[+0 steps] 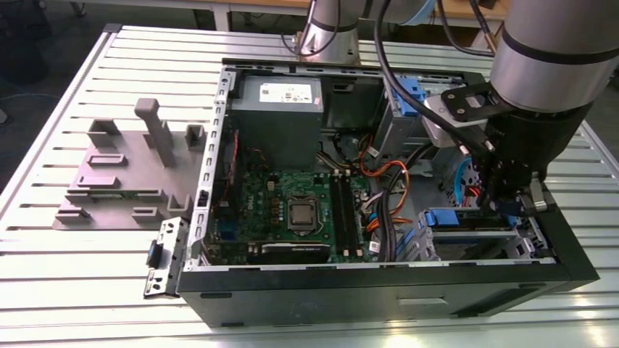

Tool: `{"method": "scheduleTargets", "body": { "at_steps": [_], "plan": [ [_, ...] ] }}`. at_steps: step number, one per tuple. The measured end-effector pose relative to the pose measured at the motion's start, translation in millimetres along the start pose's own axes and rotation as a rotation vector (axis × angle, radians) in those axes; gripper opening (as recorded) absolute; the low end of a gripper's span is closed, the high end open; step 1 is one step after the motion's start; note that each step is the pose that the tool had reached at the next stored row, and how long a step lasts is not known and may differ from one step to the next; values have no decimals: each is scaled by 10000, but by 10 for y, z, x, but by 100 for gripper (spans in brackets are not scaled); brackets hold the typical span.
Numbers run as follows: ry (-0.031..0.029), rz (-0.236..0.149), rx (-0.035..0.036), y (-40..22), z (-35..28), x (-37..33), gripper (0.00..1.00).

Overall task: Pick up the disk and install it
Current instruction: 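Insert the first disk wire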

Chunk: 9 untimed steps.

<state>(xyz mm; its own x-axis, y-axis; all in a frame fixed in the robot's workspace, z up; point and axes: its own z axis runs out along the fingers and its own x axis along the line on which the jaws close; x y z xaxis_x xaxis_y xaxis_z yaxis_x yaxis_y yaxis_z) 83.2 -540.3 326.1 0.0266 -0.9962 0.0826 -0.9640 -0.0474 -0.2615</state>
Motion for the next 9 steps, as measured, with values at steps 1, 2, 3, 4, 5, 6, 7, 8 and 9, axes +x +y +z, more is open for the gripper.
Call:
{"method": "scheduleTargets", "body": {
  "at_steps": [1,2,3,4,5,6,7,8,9],
  "plan": [
    [-27,8,1,-1,-2,0,17],
    [-55,16,1,-1,-4,0,17],
    [-84,24,1,-1,-4,1,17],
    [-104,31,1,-1,-4,3,17],
    [-118,39,-1,-2,-5,4,17],
    [-119,50,-6,-2,-6,6,17],
    [-118,83,-12,-2,-5,6,17],
    [-117,119,-18,-2,-5,7,17],
    [-116,154,-26,-2,-5,8,17]
  ]
}}
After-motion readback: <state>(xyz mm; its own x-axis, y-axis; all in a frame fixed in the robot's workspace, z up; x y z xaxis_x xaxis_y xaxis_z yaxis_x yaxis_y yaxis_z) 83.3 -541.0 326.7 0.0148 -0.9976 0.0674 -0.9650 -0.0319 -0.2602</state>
